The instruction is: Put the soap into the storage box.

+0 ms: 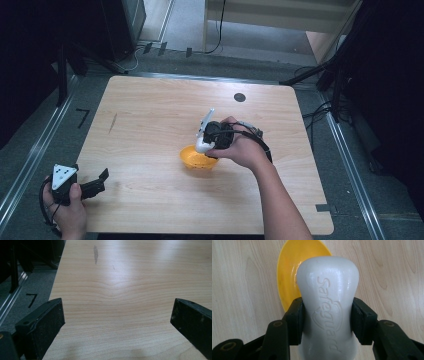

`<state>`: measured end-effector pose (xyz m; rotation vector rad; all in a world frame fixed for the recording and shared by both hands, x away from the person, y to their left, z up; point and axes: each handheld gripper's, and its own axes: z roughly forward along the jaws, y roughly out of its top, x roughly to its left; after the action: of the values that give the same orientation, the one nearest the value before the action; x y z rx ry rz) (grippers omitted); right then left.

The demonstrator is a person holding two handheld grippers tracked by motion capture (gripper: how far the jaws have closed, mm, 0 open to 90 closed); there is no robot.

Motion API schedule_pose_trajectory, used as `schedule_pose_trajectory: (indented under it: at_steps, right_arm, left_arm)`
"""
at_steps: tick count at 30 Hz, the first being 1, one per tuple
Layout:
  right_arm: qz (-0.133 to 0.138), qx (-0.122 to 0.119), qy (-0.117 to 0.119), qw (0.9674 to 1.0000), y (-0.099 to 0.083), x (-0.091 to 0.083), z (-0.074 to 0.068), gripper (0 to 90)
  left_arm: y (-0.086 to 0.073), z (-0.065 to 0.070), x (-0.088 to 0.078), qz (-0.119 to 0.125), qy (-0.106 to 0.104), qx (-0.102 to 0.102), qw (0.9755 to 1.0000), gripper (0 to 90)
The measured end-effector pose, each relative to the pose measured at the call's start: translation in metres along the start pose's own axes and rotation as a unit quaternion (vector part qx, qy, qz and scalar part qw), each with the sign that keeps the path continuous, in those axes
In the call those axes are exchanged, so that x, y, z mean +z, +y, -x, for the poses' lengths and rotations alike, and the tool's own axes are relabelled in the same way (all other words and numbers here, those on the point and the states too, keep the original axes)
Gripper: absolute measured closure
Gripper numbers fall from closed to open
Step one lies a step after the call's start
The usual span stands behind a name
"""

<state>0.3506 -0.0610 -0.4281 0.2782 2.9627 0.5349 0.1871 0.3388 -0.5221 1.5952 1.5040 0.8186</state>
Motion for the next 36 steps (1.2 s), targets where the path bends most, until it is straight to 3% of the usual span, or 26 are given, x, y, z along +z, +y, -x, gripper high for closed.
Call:
schedule_pose_trajectory:
  at_steps: [20, 36]
  right_arm:
    - [-0.02, -0.052, 0.022, 0.9982, 0.021, 0.023, -0.008, 50.9]
    - [-0.044, -0.066, 0.029, 0.9964, 0.023, 0.043, -0.007, 50.8]
  left_arm:
    - [0.0, -0.001, 0.0, 0.0, 0.0, -0.001, 1.0, 0.0]
    - [0.0, -0.001, 0.0, 0.0, 0.0, -0.002, 1.0, 0.0]
